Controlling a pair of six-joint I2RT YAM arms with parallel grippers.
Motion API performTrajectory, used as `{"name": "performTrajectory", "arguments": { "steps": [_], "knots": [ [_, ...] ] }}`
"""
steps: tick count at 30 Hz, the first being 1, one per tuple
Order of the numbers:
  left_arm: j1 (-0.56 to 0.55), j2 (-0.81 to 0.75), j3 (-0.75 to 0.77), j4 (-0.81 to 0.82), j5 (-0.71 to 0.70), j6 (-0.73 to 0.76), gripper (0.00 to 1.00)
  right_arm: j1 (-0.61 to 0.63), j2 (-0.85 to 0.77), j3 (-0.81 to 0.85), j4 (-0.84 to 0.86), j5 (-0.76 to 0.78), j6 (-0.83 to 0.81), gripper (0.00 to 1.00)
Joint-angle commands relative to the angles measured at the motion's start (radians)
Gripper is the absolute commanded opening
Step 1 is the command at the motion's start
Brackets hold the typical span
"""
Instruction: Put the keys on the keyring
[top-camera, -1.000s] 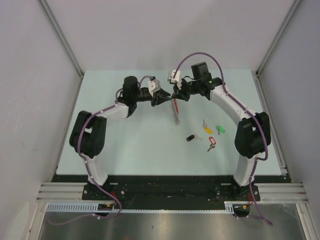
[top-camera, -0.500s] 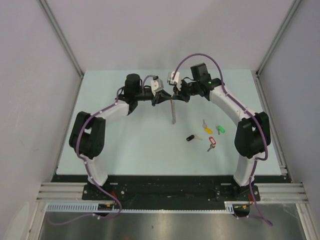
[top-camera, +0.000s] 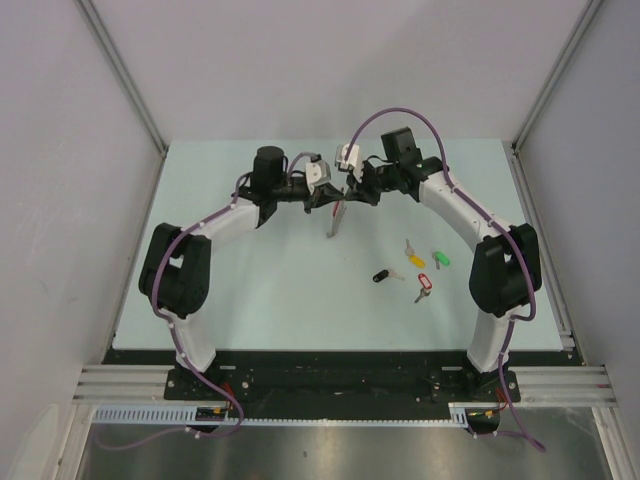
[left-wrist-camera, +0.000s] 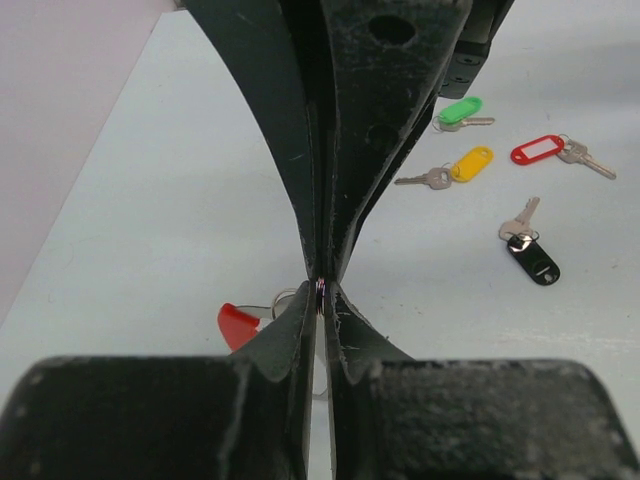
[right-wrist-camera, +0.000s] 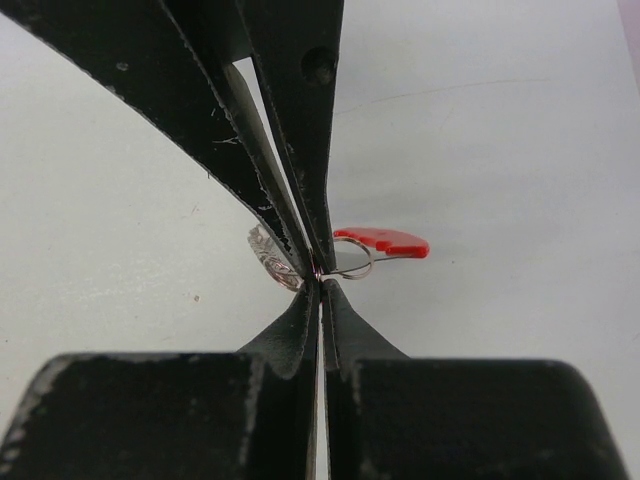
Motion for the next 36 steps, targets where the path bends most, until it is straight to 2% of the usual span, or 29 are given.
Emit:
{"name": "performTrajectory", "arguments": {
  "steps": [1, 7, 11, 16, 19, 24, 27, 29, 30, 31, 32, 33, 34, 35, 36],
  "knots": [
    [-0.018, -0.016, 0.045, -0.079, 0.007, 0.075, 0.08, 0.006, -0.059, 0.005, 0.043, -0.046, -0.013, 0.00],
    [-0.023, -0.008, 0.073, -0.162, -0.009, 0.136, 0.09, 0.006, -0.060, 0.004, 0.042, -0.058, -0.016, 0.00],
    [-0.023, -0.005, 0.071, -0.160, -0.015, 0.135, 0.17, 0.006, -0.066, 0.002, 0.040, -0.061, -0.018, 0.00],
    [-0.014, 0.006, 0.060, -0.118, 0.014, 0.103, 0.18, 0.002, -0.066, 0.001, 0.042, -0.066, -0.019, 0.00],
    [-0.008, 0.010, 0.059, -0.095, 0.043, 0.081, 0.16, -0.001, -0.066, 0.001, 0.040, -0.074, -0.021, 0.00],
    [-0.003, 0.007, 0.050, -0.065, 0.072, 0.061, 0.00, -0.003, -0.062, 0.002, 0.041, -0.081, -0.022, 0.00],
    [0.000, 0.000, 0.039, -0.023, 0.080, 0.035, 0.00, -0.009, -0.065, -0.001, 0.055, -0.098, -0.001, 0.00],
    [0.006, -0.008, 0.022, 0.034, 0.097, -0.012, 0.00, -0.018, -0.078, -0.016, 0.110, -0.120, 0.031, 0.07],
    [0.008, -0.013, 0.013, 0.127, 0.108, -0.095, 0.00, -0.027, -0.088, -0.022, 0.129, -0.148, 0.086, 0.23],
    [0.014, -0.020, -0.012, 0.192, 0.112, -0.149, 0.00, -0.035, -0.097, -0.027, 0.146, -0.167, 0.111, 0.32],
    [0.017, -0.033, -0.027, 0.265, 0.114, -0.272, 0.01, -0.041, -0.111, -0.042, 0.193, -0.187, 0.149, 0.39],
    [0.023, -0.040, -0.073, 0.432, 0.111, -0.337, 0.00, -0.049, -0.135, -0.056, 0.234, -0.225, 0.235, 0.52],
    [0.026, -0.049, -0.100, 0.527, 0.106, -0.409, 0.00, -0.064, -0.152, -0.071, 0.283, -0.238, 0.295, 0.57],
    [0.029, -0.063, -0.134, 0.625, 0.083, -0.545, 0.00, -0.069, -0.169, -0.115, 0.387, -0.244, 0.349, 0.62],
    [0.035, -0.072, -0.197, 0.804, 0.071, -0.600, 0.00, -0.075, -0.198, -0.135, 0.441, -0.245, 0.460, 0.68]
  ]
}}
